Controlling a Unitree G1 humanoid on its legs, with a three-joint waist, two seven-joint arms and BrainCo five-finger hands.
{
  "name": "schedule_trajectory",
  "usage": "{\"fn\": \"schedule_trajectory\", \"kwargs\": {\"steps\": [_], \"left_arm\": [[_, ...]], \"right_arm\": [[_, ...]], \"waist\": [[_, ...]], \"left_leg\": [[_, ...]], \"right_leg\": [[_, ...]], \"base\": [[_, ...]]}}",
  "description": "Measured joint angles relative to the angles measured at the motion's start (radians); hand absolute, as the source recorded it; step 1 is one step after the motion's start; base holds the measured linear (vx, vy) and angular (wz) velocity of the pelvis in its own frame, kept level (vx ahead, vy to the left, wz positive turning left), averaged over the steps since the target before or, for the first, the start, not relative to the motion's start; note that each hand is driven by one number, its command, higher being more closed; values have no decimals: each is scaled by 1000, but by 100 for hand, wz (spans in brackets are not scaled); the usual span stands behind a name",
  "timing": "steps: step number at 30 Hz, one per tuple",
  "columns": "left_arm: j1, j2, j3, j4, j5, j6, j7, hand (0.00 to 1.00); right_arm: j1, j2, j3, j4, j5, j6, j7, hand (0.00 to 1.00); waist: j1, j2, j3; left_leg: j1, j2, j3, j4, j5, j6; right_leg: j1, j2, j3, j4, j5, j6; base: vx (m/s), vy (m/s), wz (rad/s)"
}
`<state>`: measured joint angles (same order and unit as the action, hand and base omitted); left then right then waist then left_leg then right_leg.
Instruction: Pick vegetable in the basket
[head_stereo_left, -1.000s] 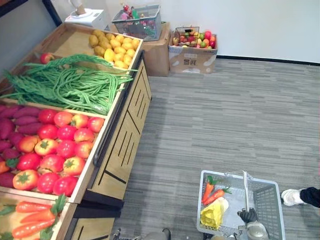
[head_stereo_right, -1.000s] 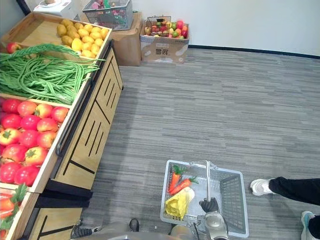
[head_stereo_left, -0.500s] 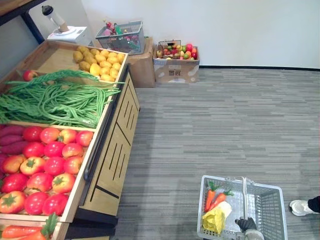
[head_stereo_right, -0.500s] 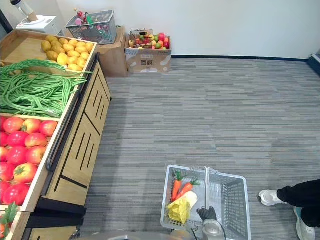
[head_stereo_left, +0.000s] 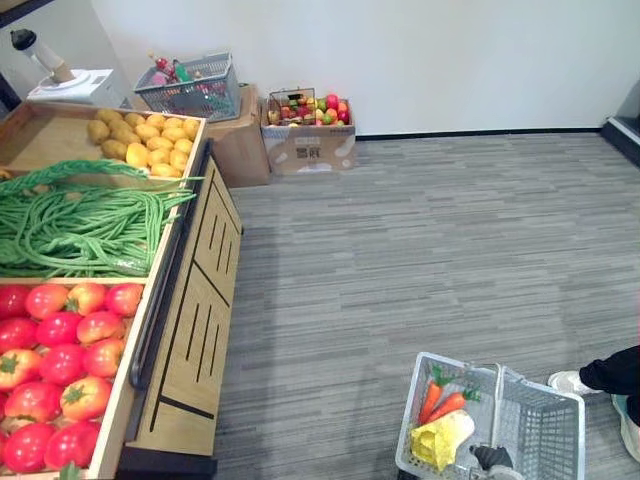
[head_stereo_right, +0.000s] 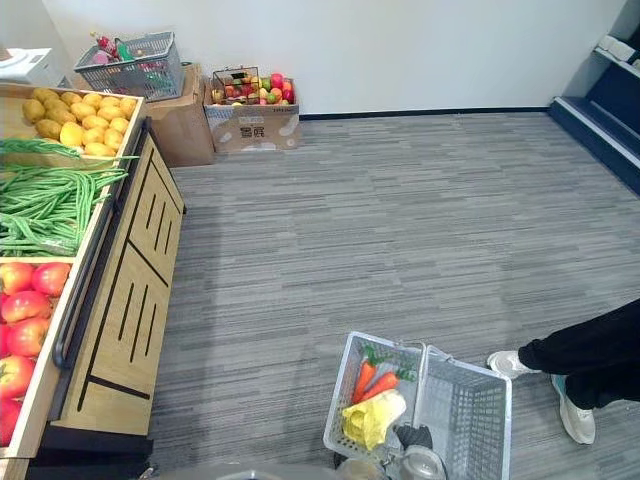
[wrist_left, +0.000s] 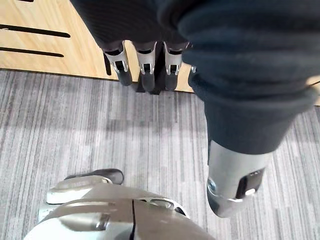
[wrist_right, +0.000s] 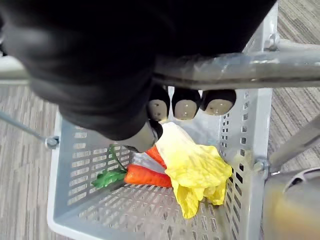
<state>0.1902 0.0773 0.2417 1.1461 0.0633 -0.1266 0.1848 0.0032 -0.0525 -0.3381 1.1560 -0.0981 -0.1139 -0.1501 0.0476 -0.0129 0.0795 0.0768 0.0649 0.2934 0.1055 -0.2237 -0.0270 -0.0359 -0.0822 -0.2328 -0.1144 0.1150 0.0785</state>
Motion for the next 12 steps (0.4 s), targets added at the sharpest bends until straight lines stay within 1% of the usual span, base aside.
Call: {"fn": "schedule_trajectory", "kwargs": {"steps": [1, 3, 4, 5, 8, 12], "left_arm": [[0, -4, 1, 7, -22, 2, -4, 0], [2, -9, 5, 10, -23, 5, -7, 0], [-2, -12, 15, 10, -23, 5, -14, 0], [-8, -13, 23, 12, -23, 5, -15, 0], [-30, -12, 39, 38, -25, 5, -18, 0], [-40, -12, 40, 38, -45, 5, -19, 0]], "right_arm": [[1, -3, -1, 0, 0, 2, -2, 100], [5, -10, -1, 3, 0, 7, 0, 100], [4, -10, -1, 3, 0, 9, -1, 100], [4, -10, -1, 3, 0, 9, 0, 100], [3, -10, -1, 8, 0, 11, 0, 100], [0, -8, -6, 23, 0, 13, 0, 100]], "waist": [[-2, 9, -5], [-2, 13, -11], [-1, 20, -15], [-2, 20, -15], [-3, 19, -15], [-5, 19, -15]], "left_leg": [[4, 9, 1, 0, -3, -7], [15, 23, 8, 1, -12, -21], [19, 31, 18, 2, -16, -27], [22, 33, 22, 2, -16, -28], [30, 34, 21, 1, -18, -30], [31, 23, 12, 1, -19, -30]], "right_leg": [[1, 10, 6, 0, 2, -2], [6, 28, 17, 0, 3, -5], [5, 35, 23, 0, 2, -6], [4, 39, 26, -1, 2, -6], [6, 42, 27, -1, 2, -6], [7, 30, 19, -1, 2, -6]], "base": [[66, -80, -20], [62, -51, -22], [91, -56, -27], [52, -34, -19], [22, -12, -9], [-16, 15, 4]]}}
